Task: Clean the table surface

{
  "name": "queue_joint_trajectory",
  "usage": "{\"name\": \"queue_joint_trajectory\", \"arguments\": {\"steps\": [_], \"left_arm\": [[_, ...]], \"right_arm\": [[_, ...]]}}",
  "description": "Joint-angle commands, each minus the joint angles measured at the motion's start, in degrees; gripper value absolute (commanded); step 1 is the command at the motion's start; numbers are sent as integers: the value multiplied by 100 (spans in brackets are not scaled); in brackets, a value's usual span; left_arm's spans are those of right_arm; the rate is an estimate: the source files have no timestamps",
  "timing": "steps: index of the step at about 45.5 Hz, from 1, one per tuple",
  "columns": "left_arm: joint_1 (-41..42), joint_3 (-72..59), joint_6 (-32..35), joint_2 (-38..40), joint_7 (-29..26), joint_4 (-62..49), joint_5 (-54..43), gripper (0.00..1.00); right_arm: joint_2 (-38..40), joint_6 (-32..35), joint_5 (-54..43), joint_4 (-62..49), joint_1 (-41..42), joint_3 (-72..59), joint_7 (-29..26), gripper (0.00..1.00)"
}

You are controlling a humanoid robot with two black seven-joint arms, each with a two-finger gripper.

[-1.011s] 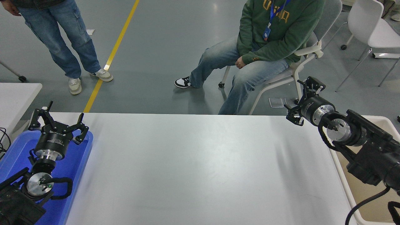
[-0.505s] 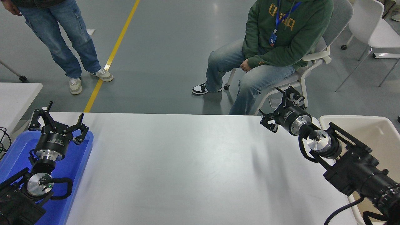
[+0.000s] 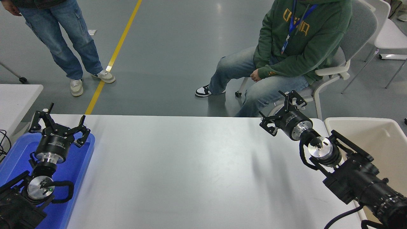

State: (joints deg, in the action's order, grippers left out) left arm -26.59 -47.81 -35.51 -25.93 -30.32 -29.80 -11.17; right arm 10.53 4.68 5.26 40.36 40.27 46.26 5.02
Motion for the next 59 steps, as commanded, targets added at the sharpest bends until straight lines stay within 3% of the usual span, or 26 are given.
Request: {"name": "queue_joint_trajectory", "arguments": {"steps": [1, 59], "left_arm": [[5, 0, 0, 0, 0, 0, 0, 100], [-4, 0, 0, 0, 0, 0, 0, 100]], "right_arm": [[-16, 60, -78, -19, 51, -47, 34, 100], [-113, 745, 98, -1136, -283, 454, 605, 100]]}}
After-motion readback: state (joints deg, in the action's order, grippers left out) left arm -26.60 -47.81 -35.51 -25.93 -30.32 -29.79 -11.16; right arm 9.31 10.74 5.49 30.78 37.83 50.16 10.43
